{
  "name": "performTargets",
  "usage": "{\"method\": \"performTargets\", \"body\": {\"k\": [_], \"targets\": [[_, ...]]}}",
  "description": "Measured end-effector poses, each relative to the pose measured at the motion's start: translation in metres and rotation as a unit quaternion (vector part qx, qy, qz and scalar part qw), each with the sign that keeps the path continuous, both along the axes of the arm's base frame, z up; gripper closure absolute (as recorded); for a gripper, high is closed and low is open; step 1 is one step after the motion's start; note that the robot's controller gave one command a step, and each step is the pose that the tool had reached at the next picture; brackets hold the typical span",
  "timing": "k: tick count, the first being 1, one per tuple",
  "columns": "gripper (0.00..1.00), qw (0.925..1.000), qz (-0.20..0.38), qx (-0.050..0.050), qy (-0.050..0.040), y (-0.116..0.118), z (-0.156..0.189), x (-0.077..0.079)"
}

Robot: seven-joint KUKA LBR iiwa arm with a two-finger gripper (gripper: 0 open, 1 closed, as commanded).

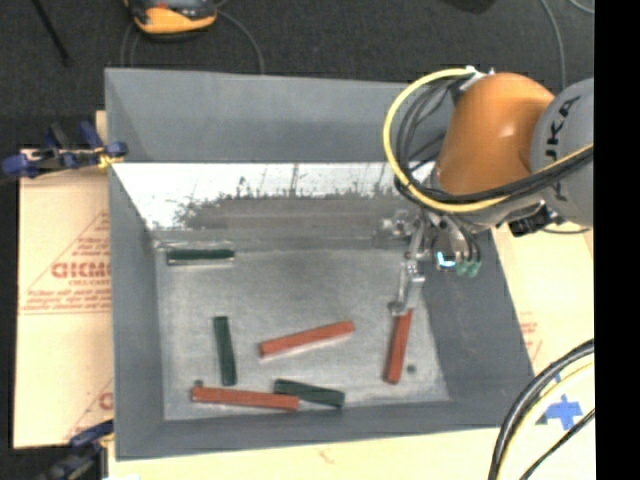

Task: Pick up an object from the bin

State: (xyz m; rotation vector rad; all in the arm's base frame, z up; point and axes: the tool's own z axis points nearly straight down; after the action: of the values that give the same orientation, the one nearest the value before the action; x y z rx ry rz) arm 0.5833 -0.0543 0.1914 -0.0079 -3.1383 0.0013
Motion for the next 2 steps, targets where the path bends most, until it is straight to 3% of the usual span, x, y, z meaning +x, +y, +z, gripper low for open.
{"method": "performTargets", "body": {"k": [1, 2], "targets": [[0.0, 1.0, 0.0, 0.0, -0.0039, 0.0, 0.005, 0.002], [0.0, 0.9999, -0.009, 0.0, -0.0062, -0.007, -0.058, -0.012]]}}
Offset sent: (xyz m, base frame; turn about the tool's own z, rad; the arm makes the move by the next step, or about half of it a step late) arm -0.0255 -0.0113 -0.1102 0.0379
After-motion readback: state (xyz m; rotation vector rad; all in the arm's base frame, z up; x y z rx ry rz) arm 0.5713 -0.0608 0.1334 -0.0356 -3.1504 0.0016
